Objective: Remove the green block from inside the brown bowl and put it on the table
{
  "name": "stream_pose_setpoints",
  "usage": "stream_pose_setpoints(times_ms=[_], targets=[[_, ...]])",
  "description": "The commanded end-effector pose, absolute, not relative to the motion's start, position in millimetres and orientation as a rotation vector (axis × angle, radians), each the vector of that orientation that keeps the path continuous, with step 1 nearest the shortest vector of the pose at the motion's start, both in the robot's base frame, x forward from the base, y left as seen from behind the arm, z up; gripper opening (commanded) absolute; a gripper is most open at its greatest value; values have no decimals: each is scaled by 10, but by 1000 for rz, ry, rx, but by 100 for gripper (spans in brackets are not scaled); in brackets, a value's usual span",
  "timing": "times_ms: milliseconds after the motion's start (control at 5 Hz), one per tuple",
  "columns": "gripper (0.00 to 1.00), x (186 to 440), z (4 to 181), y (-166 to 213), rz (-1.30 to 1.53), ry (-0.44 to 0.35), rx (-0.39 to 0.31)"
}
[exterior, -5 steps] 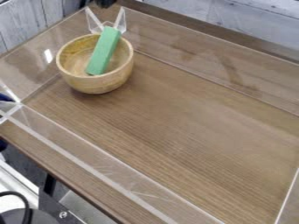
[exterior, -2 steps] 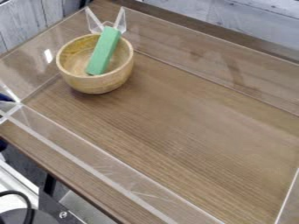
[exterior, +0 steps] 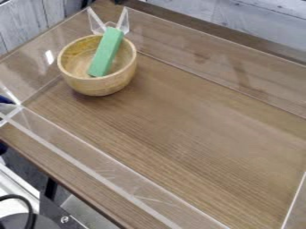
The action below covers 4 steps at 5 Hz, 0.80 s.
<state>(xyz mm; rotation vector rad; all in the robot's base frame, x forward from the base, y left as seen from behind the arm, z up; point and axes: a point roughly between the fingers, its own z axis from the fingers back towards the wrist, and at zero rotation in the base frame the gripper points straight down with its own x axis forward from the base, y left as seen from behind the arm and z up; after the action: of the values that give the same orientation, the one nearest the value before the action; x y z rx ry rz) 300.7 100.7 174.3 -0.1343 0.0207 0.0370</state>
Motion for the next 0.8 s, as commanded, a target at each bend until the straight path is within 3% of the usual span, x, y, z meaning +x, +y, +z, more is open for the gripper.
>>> stream_pose_setpoints(times_ms=[0,200,400,600], targets=[[0,2976,2004,836,-2,-41,-112],[0,2958,2039,635,-36,-29,-127],[0,2958,1967,701,-23,-23,-124],[100,2960,1900,787,-3,-18,-120]])
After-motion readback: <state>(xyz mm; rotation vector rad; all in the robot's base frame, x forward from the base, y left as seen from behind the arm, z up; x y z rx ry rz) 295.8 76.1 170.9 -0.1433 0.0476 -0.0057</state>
